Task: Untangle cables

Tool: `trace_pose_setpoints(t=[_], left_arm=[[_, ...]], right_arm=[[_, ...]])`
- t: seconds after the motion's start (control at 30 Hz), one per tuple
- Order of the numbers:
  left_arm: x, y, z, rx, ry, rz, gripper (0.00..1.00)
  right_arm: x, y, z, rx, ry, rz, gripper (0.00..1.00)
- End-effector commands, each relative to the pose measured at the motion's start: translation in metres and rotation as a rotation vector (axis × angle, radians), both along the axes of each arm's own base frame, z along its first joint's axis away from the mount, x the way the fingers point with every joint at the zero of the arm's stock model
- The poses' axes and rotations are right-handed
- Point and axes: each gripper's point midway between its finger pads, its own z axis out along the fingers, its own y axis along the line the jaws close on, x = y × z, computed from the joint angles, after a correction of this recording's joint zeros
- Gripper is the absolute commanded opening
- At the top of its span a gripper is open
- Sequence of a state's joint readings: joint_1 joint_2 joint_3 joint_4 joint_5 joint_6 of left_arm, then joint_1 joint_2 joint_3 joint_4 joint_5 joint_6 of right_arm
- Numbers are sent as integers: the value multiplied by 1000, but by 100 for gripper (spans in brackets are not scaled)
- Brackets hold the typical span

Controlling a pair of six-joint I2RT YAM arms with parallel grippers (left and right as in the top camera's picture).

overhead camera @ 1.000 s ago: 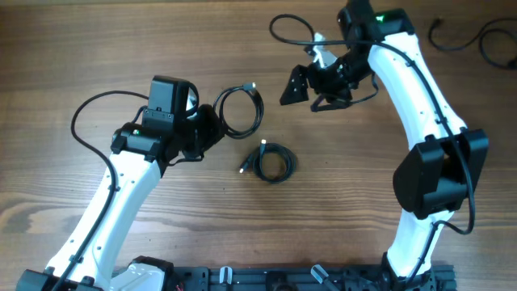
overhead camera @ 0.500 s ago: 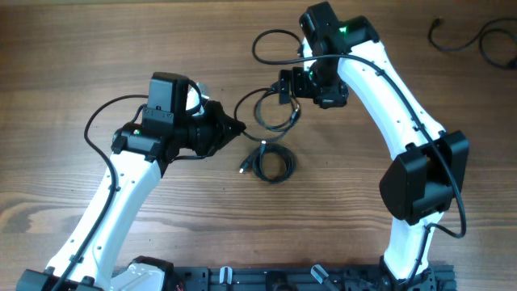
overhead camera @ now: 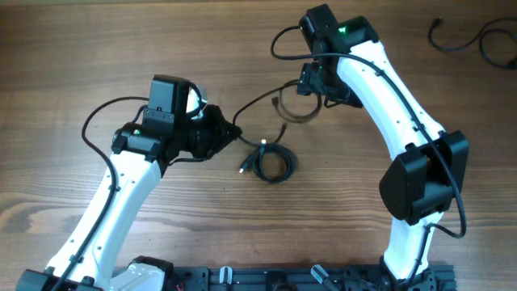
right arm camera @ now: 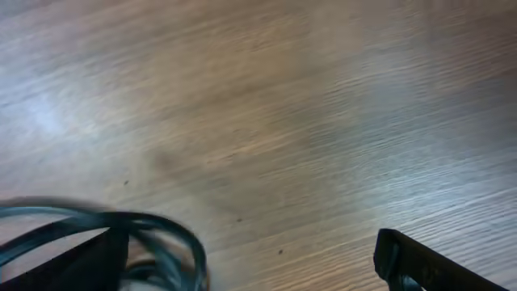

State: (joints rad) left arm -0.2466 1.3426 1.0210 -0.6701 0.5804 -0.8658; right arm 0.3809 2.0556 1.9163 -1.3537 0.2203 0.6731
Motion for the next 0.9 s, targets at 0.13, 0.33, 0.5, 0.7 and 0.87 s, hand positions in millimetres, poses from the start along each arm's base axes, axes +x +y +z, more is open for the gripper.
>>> trace_pose_setpoints(t=[0.13, 0.33, 0.5, 0.7, 0.87], left_arm=[[10, 25, -4, 139, -35, 79, 4], [16, -23, 48, -131, -245, -154, 4], [32, -49, 121, -400, -425, -205, 4], [28, -57, 155, -532, -445, -233, 4], [21, -60, 166, -587, -419, -260, 4]], right_arm=[[7, -1, -7, 85, 27, 30, 100], [-5, 68, 7, 553, 88, 452, 100], [-5, 68, 7, 552, 84, 490, 100], [-3, 69, 7, 553, 76, 494, 100], [0, 70, 8, 554, 63, 497, 100]])
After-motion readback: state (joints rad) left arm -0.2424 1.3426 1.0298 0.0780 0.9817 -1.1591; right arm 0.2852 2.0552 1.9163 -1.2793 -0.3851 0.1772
